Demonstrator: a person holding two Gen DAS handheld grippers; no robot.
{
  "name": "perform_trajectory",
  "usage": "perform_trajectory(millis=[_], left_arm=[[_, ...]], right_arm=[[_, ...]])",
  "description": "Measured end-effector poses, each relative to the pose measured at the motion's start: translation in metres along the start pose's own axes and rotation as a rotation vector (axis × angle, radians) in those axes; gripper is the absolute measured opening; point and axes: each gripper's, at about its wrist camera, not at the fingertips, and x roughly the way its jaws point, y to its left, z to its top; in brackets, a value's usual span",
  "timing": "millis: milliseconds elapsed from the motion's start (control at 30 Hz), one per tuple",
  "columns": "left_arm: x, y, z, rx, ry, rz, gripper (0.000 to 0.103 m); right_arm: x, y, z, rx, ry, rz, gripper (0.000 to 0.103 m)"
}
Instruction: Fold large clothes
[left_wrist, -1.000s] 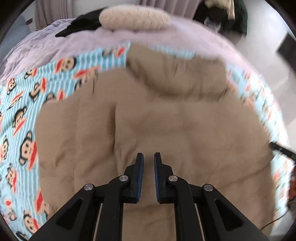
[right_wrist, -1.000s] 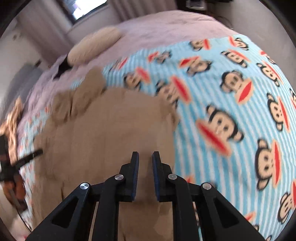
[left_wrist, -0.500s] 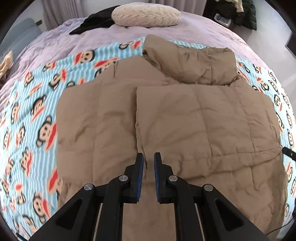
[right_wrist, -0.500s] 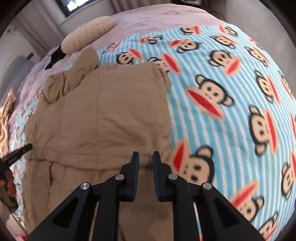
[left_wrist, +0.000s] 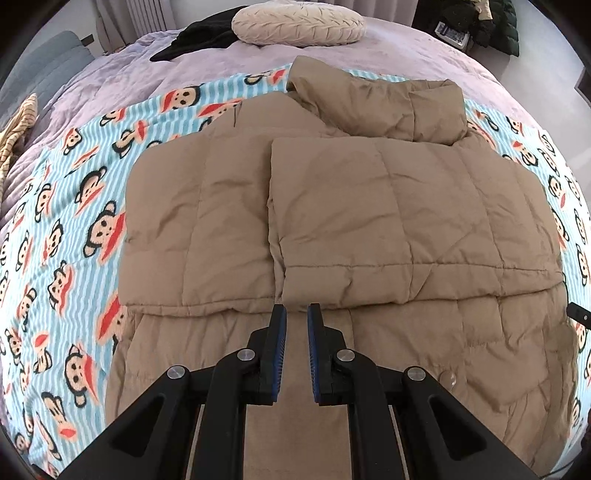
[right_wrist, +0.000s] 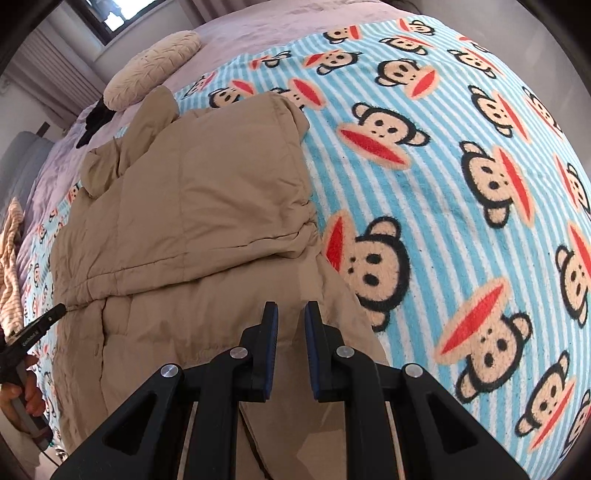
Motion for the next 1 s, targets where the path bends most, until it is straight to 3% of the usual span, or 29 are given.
perform_trajectory(millis=[167, 200, 233, 333, 533, 600, 633, 700, 1000], left_arm=[[-0.001, -0.001, -0.006, -0.011, 0.017, -0.002, 0.013], [-0.001, -0.001, -0.007, -0.011, 0.018, 0.004, 0.039], [-0.002, -0.001, -0.007, -0.014, 0.021, 0.014, 0.1], [-0.011, -0.003, -0.008, -0.016, -0.028, 0.047, 0.102], [-0.013, -0.002, -0.007, -0.016, -0.03, 0.068, 0.102], [-0.015, -0.002, -0.008, -0.016, -0.031, 0.067, 0.102], [-0.016, -0.001, -0.009, -0.015, -0.034, 0.071, 0.102], [-0.018, -0.003, -0.012, -0.016, -0.034, 0.088, 0.102], [-0.022, -0.004, -0.03, -0.039, 0.001, 0.072, 0.102]], right_arm=[[-0.002, 0.003, -0.003, -0.001, 0.003, 0.014, 0.016], [-0.002, 0.004, -0.002, -0.003, 0.004, 0.017, 0.016], [-0.002, 0.004, -0.002, -0.004, 0.004, 0.02, 0.016], [-0.003, 0.006, 0.001, -0.012, 0.003, 0.026, 0.017], [-0.009, 0.011, 0.003, -0.043, -0.01, 0.035, 0.019], [-0.014, 0.017, 0.001, -0.082, -0.031, 0.036, 0.063], [-0.017, 0.019, -0.001, -0.094, -0.048, 0.025, 0.101], [-0.024, 0.023, -0.004, -0.123, -0.095, 0.015, 0.102], [-0.021, 0.01, -0.007, -0.048, -0.024, 0.052, 0.102]])
